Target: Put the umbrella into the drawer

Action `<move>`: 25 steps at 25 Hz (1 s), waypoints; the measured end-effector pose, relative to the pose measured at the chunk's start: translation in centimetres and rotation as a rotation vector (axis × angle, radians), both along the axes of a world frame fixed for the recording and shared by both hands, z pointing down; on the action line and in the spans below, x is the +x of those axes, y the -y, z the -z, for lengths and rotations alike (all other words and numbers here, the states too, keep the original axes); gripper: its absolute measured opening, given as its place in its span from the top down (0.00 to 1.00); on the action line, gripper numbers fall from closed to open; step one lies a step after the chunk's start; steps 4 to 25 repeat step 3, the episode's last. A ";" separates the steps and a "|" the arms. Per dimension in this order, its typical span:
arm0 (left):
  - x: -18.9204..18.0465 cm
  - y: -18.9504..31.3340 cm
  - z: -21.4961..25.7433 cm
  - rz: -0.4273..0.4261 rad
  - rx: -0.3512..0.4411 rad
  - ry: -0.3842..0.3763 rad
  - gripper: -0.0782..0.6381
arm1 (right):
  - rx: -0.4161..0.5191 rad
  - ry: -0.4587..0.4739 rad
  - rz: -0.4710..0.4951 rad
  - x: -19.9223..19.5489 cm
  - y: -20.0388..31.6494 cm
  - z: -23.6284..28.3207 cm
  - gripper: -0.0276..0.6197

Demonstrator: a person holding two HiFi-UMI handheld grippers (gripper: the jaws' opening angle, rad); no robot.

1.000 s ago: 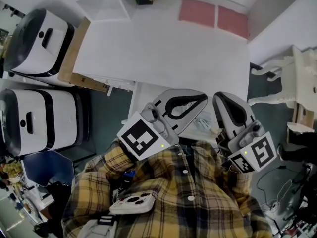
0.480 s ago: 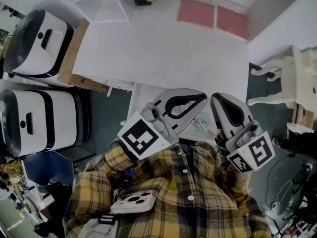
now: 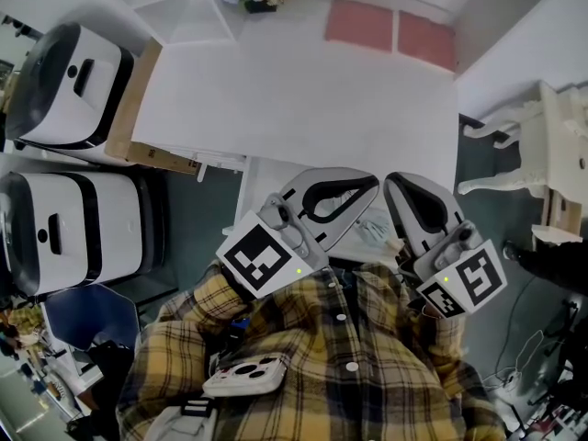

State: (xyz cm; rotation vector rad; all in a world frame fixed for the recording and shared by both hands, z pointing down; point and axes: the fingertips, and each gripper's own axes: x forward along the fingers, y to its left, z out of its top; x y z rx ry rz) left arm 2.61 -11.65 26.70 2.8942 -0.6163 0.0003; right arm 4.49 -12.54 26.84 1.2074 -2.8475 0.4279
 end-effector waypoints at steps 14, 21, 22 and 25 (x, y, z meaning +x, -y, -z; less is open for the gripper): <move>-0.1 -0.3 -0.2 -0.001 -0.007 0.004 0.86 | -0.007 0.005 0.008 -0.3 -0.2 -0.2 0.93; -0.1 -0.3 -0.2 -0.001 -0.007 0.004 0.86 | -0.007 0.005 0.008 -0.3 -0.2 -0.2 0.93; -0.1 -0.3 -0.2 -0.001 -0.007 0.004 0.86 | -0.007 0.005 0.008 -0.3 -0.2 -0.2 0.93; -0.1 -0.3 -0.2 -0.001 -0.007 0.004 0.86 | -0.007 0.005 0.008 -0.3 -0.2 -0.2 0.93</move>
